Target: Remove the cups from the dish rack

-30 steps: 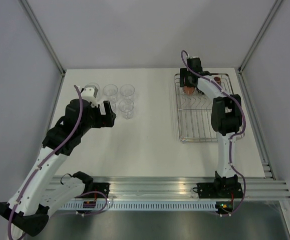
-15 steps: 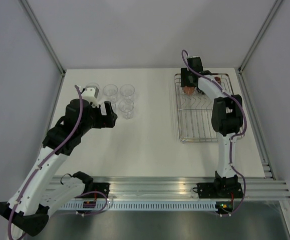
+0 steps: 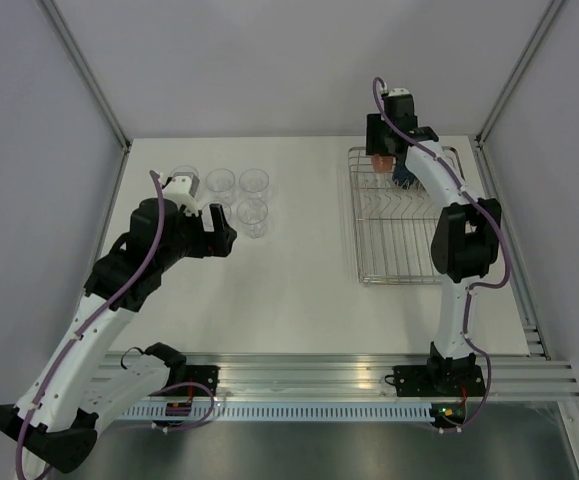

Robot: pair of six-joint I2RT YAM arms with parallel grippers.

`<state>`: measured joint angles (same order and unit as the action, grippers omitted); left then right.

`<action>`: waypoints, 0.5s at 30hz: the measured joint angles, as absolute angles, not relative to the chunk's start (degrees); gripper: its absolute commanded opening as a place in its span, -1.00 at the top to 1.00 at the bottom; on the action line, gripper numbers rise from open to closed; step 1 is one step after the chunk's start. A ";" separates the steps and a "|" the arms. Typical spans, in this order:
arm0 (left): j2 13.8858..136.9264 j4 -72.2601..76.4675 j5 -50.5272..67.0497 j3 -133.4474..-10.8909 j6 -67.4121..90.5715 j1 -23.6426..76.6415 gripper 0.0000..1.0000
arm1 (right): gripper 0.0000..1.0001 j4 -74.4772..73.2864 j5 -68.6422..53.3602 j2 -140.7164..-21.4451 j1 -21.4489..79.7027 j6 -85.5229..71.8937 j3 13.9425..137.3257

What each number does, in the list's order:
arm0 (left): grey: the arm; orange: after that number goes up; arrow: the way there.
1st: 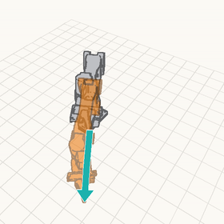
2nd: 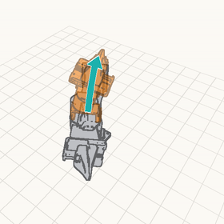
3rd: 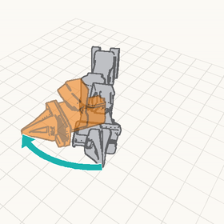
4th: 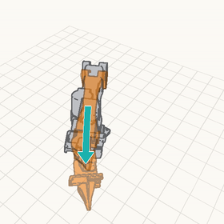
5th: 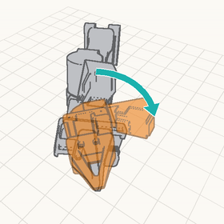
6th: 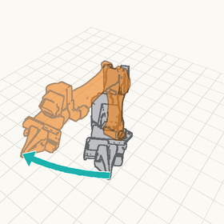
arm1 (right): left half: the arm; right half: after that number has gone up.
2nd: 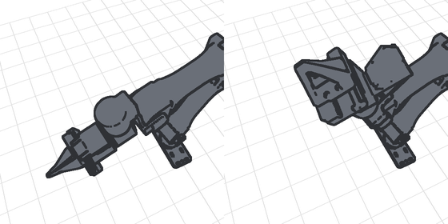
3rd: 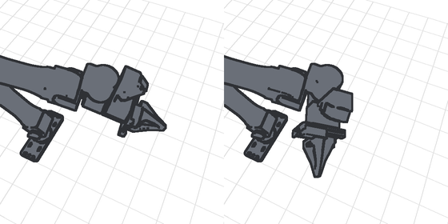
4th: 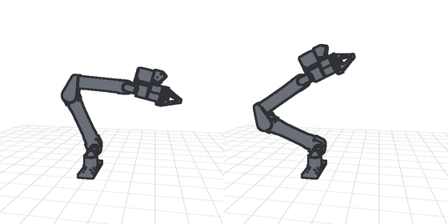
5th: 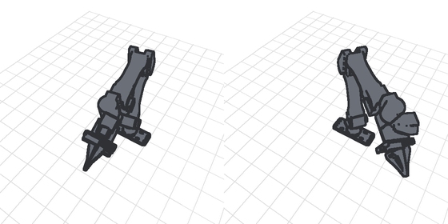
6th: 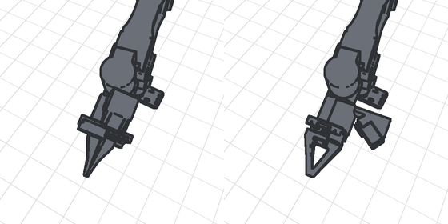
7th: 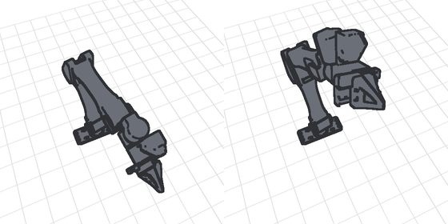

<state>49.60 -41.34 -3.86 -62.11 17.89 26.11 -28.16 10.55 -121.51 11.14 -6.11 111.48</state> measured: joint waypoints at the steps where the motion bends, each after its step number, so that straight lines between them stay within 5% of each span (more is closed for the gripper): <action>1: 49.54 -41.34 -3.84 -62.11 17.89 26.11 -0.99 | 0.26 -28.18 10.52 -121.36 11.14 -6.11 111.48; 9: 49.17 -41.32 -3.90 -62.11 17.87 26.11 -0.99 | 0.23 -26.55 9.96 -121.45 11.03 -6.26 108.75; 15: 49.19 -41.28 -3.90 -62.11 17.87 26.11 -0.99 | -0.14 -24.86 8.29 -121.45 10.63 -6.87 107.37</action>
